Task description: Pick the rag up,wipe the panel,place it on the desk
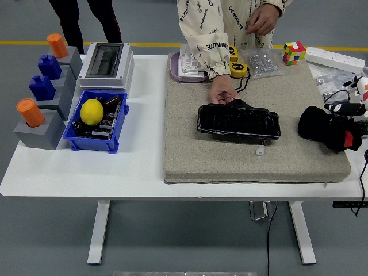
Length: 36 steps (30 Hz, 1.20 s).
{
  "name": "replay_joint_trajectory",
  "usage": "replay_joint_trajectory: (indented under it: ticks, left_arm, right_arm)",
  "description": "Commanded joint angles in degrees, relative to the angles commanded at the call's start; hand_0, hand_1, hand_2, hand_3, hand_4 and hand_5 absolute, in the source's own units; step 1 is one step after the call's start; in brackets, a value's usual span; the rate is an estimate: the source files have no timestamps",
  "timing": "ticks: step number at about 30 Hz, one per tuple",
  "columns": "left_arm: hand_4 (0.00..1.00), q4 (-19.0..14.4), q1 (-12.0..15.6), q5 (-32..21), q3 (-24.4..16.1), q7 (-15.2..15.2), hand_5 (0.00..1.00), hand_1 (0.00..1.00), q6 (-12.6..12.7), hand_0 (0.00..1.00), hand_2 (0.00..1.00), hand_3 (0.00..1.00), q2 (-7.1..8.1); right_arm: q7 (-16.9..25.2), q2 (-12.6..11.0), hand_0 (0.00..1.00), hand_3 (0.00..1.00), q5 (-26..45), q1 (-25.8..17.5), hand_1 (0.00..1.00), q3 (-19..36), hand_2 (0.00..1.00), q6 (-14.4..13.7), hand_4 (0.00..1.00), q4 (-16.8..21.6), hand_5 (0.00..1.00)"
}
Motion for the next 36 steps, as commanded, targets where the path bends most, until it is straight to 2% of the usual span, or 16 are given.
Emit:
replay_joint_trajectory:
  ticks: [14,36]
  left_arm:
    - [0.596,0.00,0.01,0.31,-0.01,-0.02,0.473,0.696,-0.06,0.650,0.740,0.564,0.03]
    - [0.597,0.00,-0.20,0.42,-0.08,-0.03,0.472,0.694,-0.07,0.647,0.741,0.565,0.01]
  right_arm:
    - [-0.13,-0.21,0.683,0.739,-0.19,0.64,0.663,1.25,0.758,-0.55,0.998,1.18,0.581]
    - [-0.22,-0.16,0.684,0.739,-0.32,0.97,0.663,1.28,0.759,-0.61,0.998,1.04,0.587]
